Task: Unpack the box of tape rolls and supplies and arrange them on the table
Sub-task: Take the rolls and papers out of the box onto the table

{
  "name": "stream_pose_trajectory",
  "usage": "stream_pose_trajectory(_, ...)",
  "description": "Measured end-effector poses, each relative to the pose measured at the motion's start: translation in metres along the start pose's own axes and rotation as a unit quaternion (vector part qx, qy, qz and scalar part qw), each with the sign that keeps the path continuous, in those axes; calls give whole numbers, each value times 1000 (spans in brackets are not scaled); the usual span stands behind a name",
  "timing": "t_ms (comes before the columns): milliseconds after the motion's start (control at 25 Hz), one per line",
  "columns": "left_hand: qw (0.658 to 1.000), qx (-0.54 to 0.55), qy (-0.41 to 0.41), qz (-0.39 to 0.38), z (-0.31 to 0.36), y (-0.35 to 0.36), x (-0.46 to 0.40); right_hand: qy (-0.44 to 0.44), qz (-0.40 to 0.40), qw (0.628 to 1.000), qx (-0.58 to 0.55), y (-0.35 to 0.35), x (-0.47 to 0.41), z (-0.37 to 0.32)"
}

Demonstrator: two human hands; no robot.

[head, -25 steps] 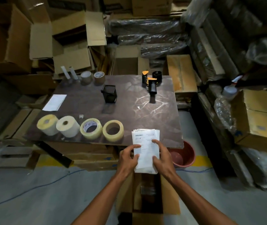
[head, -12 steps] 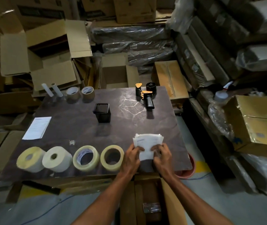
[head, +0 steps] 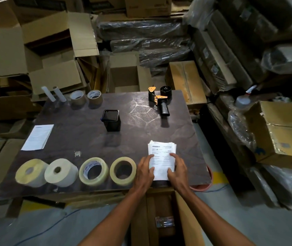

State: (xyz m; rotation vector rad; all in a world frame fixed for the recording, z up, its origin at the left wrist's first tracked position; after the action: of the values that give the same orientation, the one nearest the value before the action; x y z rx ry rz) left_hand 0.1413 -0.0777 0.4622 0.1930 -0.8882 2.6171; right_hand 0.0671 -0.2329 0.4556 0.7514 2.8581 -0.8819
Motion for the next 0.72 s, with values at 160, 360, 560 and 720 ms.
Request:
stream_pose_trajectory(160, 997, -42, -57, -25, -13, 8, 5, 44, -65, 997, 1, 8, 4, 8)
stream_pose_trajectory(360, 990, -111, -82, -26, -14, 15, 10, 60, -146, 986, 60, 23, 3, 6)
stream_pose_trajectory(560, 979, -169, -113, -18, -8, 20, 8, 61, -174, 978, 96, 28, -3, 2)
stream_pose_trajectory(720, 977, -178, -111, -31, -6, 22, 6, 53, -195, 976, 81, 28, -2, 3)
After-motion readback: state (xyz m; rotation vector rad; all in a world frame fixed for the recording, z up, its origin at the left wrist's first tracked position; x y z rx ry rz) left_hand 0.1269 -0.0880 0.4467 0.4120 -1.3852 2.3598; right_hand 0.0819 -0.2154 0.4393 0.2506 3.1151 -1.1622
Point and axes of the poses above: each hand's wrist, its own x-axis away from the middle knuckle, its own y-axis out of the palm, z = x × y, the point moved 7 cm from there along -x, towards the middle knuckle, and after that the axes turned 13 degrees about -y, right-handed, at the moved point
